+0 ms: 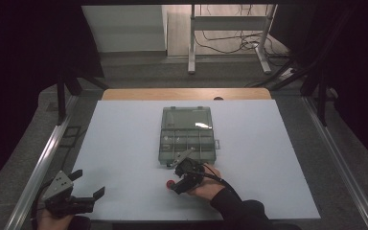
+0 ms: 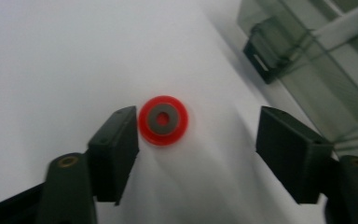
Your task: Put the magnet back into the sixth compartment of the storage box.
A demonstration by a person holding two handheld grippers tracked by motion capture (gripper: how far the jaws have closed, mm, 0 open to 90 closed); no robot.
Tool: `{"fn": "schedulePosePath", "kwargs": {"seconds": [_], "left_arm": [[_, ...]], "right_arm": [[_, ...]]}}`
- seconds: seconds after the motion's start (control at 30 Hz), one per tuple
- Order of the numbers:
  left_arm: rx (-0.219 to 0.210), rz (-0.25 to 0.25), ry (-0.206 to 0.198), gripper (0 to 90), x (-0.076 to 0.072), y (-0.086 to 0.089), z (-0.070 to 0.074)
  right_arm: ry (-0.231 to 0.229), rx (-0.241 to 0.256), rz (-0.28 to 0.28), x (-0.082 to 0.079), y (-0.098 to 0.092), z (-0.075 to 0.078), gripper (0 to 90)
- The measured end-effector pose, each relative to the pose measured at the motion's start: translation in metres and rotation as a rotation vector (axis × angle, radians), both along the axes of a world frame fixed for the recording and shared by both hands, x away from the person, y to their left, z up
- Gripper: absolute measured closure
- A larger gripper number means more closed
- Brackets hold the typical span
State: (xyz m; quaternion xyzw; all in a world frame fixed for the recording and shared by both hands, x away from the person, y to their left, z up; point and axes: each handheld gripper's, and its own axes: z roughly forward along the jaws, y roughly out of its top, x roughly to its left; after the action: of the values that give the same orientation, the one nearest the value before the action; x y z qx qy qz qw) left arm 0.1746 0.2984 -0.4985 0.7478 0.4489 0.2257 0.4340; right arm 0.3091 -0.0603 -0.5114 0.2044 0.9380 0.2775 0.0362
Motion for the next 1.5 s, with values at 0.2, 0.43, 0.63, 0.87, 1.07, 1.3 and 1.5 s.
{"fn": "schedulePosePath", "kwargs": {"seconds": [0.2,0.43,0.63,0.87,1.07,1.3,1.5], "left_arm": [[-0.001,-0.001,0.0,0.1,0.0,0.0,0.0],[0.001,-0.002,0.0,0.1,0.0,0.0,0.0],[0.001,-0.003,0.0,0.1,0.0,0.0,0.0],[0.002,-0.003,0.0,0.1,0.0,0.0,0.0],[0.004,-0.004,0.0,0.1,0.0,-0.001,0.0],[0.005,-0.004,0.0,0.1,0.0,-0.001,0.0],[0.005,-0.004,0.0,0.1,0.0,-0.001,0.0]], "right_arm": [[-0.005,-0.022,0.053,-0.004,0.008,-0.002,41.7],[-0.009,-0.039,0.089,-0.008,0.018,-0.006,48.8],[-0.035,-0.055,0.096,-0.008,0.021,-0.006,61.8],[-0.035,-0.057,0.087,-0.009,0.021,-0.005,62.3],[-0.022,-0.039,0.07,-0.008,0.019,-0.005,62.3],[-0.025,-0.025,0.062,-0.007,0.015,-0.001,62.3],[-0.027,-0.018,0.063,-0.007,0.013,0.002,62.3]]}}
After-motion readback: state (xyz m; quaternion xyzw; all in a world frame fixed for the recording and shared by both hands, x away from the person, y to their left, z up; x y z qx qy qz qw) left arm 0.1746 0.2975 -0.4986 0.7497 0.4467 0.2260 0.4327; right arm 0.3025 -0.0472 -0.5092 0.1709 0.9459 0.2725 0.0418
